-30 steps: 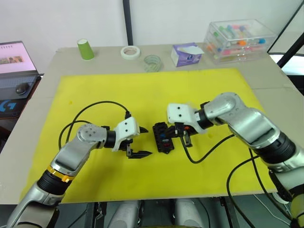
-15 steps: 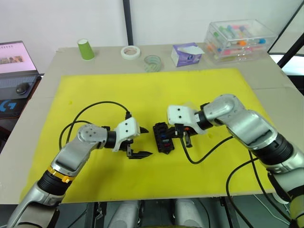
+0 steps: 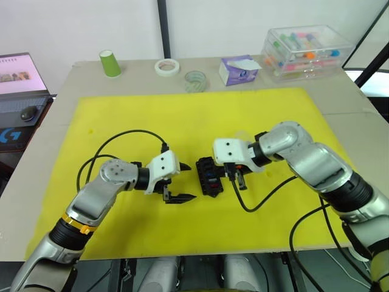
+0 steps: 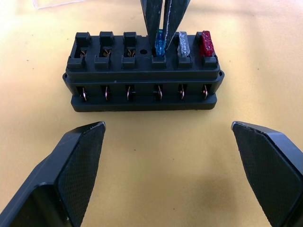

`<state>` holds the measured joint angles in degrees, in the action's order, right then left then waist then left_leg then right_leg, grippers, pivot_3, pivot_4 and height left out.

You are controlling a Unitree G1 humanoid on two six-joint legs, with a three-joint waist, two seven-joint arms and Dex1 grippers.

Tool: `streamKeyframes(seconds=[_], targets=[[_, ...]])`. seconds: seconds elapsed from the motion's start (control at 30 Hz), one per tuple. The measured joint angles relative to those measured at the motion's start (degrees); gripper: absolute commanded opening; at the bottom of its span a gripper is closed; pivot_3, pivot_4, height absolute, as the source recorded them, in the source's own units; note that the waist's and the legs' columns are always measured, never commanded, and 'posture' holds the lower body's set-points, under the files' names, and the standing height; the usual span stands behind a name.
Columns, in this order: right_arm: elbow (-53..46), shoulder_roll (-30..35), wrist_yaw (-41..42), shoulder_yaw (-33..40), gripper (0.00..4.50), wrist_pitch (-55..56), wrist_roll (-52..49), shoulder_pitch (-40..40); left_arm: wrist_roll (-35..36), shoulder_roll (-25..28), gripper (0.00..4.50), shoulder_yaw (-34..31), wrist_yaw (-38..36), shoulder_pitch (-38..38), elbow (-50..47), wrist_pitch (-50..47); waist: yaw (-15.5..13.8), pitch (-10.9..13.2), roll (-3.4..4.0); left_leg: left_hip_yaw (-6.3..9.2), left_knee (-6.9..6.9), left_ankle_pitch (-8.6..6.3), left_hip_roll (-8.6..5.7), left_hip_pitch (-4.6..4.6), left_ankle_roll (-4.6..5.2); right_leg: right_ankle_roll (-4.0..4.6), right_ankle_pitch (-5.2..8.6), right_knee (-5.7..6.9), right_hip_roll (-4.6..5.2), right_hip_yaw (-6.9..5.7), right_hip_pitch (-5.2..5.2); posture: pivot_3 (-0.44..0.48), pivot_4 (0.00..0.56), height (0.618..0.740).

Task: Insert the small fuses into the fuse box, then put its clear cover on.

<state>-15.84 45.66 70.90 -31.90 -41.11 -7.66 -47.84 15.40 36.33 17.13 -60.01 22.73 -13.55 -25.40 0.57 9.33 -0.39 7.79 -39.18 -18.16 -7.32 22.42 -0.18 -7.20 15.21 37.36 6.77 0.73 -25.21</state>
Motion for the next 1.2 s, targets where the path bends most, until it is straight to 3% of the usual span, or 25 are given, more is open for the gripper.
streamKeyframes(seconds=[0.5,0.57,1.2], targets=[[0.3,-1.2,1.1,0.9,0.00,-2.3,0.1,-0.1,-0.1,0.0,4.48,0.0,0.3,-0.4,-0.2,-0.2,0.0,0.0,0.00,0.00,0.00,0.00,0.00,0.00,0.00,0.00,0.00,0.00,0.00,0.00,-0.01,0.000,0.150,0.740],[0.3,-1.2,1.1,0.9,0.51,-2.2,0.2,-0.1,-0.1,0.0,4.50,0.0,0.3,-0.6,-0.2,-0.3,0.0,0.0,0.00,0.00,0.00,0.00,0.00,0.00,0.00,0.00,0.00,0.00,0.00,0.00,-0.01,0.000,0.150,0.740],[0.3,-1.8,1.8,1.3,0.51,-4.4,-0.6,-1.2,-0.2,-0.1,4.50,0.0,0.3,-0.6,-0.6,-0.4,0.0,0.0,0.00,0.00,0.00,0.00,0.00,0.00,0.00,0.00,0.00,0.00,0.00,0.00,-0.02,0.000,0.150,0.740]])
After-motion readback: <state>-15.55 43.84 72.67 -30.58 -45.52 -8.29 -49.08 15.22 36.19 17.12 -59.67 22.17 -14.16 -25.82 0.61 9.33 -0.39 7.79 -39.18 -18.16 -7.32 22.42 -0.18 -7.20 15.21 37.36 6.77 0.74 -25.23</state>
